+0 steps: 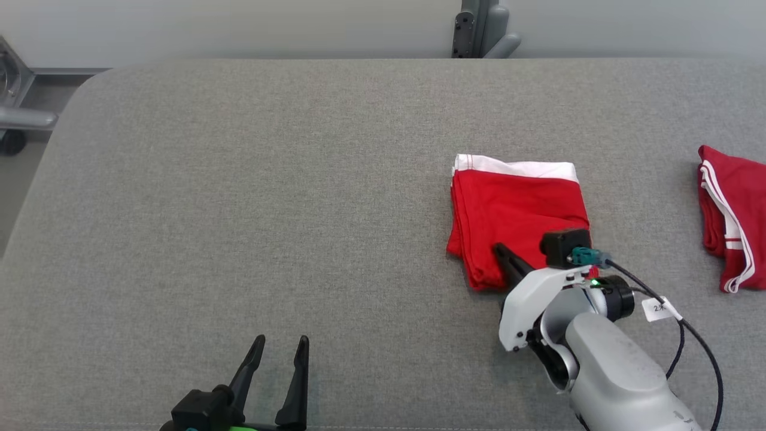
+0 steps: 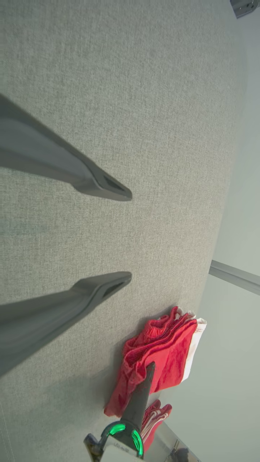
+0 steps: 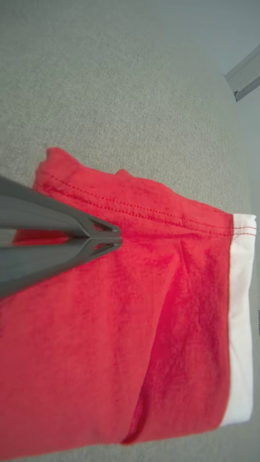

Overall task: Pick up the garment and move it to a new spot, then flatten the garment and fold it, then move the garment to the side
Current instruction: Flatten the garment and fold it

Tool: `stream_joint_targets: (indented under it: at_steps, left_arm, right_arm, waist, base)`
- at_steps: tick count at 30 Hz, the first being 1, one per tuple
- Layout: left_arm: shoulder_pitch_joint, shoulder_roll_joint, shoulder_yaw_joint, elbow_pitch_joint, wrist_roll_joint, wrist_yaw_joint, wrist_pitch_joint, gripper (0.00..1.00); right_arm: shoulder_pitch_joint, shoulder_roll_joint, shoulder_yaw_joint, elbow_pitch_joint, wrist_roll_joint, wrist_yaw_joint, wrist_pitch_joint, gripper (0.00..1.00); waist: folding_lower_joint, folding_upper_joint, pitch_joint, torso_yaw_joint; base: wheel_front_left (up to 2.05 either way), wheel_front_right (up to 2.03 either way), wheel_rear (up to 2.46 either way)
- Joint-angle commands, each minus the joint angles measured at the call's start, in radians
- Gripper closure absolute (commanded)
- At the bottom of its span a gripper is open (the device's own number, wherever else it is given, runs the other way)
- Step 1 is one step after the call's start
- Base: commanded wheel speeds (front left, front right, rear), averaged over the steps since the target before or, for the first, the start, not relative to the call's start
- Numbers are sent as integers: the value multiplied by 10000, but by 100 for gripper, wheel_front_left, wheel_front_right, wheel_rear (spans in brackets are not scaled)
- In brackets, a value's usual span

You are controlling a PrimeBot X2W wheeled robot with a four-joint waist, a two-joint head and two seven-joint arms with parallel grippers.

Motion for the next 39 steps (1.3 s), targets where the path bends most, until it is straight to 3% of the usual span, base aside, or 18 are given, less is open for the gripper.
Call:
stream_joint_targets:
  at_steps: [1, 7, 11, 19, 20, 21, 23, 32, 39]
  left_arm:
    - [100, -37, 27, 20, 92, 27, -42, 0]
    - [301, -111, 88, -9, 144, 71, -43, 0]
    - [513, -138, 212, -71, 162, 133, -43, 0]
    - [1085, -131, 769, -264, 320, 241, -44, 0]
    - [1238, -112, 955, -313, 390, 280, -44, 0]
    - [1306, -105, 1062, -341, 450, 289, -44, 0]
    - [1413, -84, 1269, -399, 566, 277, -44, 0]
    - [1541, -210, 2139, -336, 1141, -151, -43, 0]
    - [1520, -417, 2399, -103, 1524, -702, -37, 0]
  right_arm:
    - [225, -18, 268, -60, 202, -2, 7, 100]
    - [488, 25, 1718, -363, 769, -2, 224, 100]
    - [596, -26, 2125, -664, 1074, -2, -80, 100]
    - [1240, -699, 1226, -1698, 647, -2, -1052, 100]
    - [1572, -899, 706, -2090, 318, -2, -1211, 65]
    - [1754, -968, 409, -2348, 103, -2, -1265, 53]
    - [2179, -1055, -244, -2881, -271, -2, -1343, 0]
    - [4396, -798, -2770, -5116, -1336, -2, -1553, 0]
    - [5186, -810, -3321, -5114, -2357, -2, -1695, 0]
  waist:
    - [0, 77, -141, 77]
    - [0, 77, -385, 132]
    - [0, 77, -646, 116]
    - [0, 77, -1379, -86]
    - [0, 77, -1515, -173]
    - [0, 77, -1561, -215]
    - [0, 77, -1630, -284]
    - [0, 77, -1732, -413]
    - [0, 77, -1674, -538]
  base:
    - [0, 0, 0]
    - [0, 0, 0]
    - [0, 0, 0]
    - [0, 0, 0]
    - [0, 0, 0]
    - [0, 0, 0]
    - [0, 0, 0]
    - [0, 0, 0]
    - [0, 0, 0]
